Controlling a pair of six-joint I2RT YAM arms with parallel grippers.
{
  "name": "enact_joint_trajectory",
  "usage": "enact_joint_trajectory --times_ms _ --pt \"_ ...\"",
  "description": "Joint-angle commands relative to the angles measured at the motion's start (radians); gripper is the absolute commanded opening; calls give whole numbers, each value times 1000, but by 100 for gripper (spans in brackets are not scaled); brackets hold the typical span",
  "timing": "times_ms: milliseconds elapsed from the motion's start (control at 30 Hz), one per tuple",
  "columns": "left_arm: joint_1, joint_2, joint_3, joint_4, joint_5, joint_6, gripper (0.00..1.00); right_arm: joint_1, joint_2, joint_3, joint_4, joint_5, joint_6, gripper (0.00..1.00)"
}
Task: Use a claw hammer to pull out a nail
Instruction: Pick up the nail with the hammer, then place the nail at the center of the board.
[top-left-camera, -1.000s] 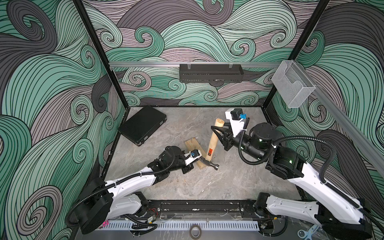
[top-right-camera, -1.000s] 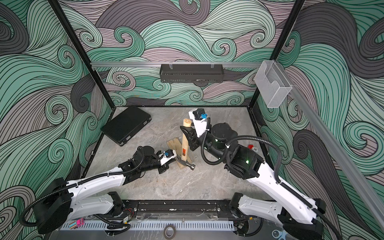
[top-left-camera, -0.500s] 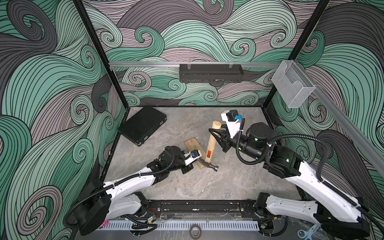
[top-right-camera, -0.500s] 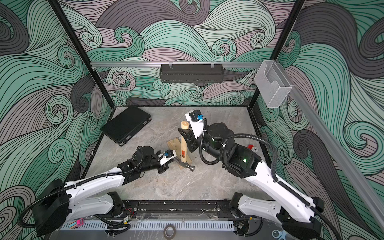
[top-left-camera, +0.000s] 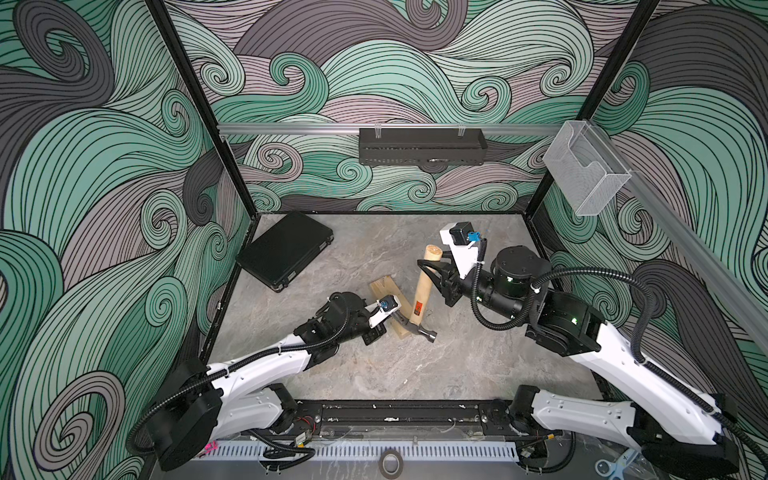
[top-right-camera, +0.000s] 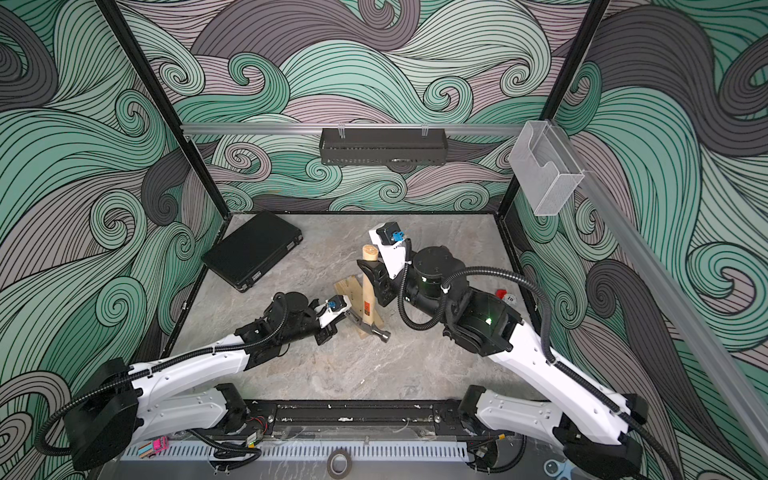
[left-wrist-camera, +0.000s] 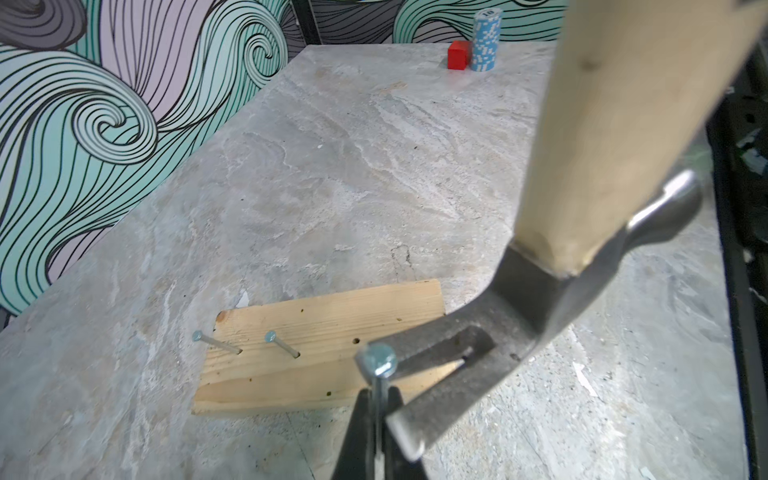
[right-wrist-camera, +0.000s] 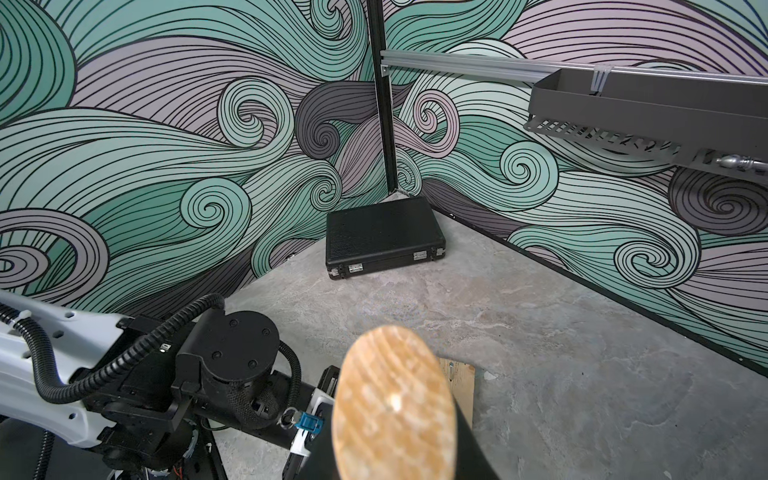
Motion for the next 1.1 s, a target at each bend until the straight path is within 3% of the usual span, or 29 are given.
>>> enact_joint_trajectory --times_ms 0,267,633,1067 --pt "34 12 61 19 -73 -92 0 5 -35 15 91 -11 35 0" --pt "178 30 101 -71 -79 -304 0 5 -27 8 78 1 31 0" --pt "313 185 228 -393 -199 -560 0 5 -19 -4 52 13 27 0" --pt "384 331 287 -494 -130 -661 0 4 -2 -4 39 20 24 0"
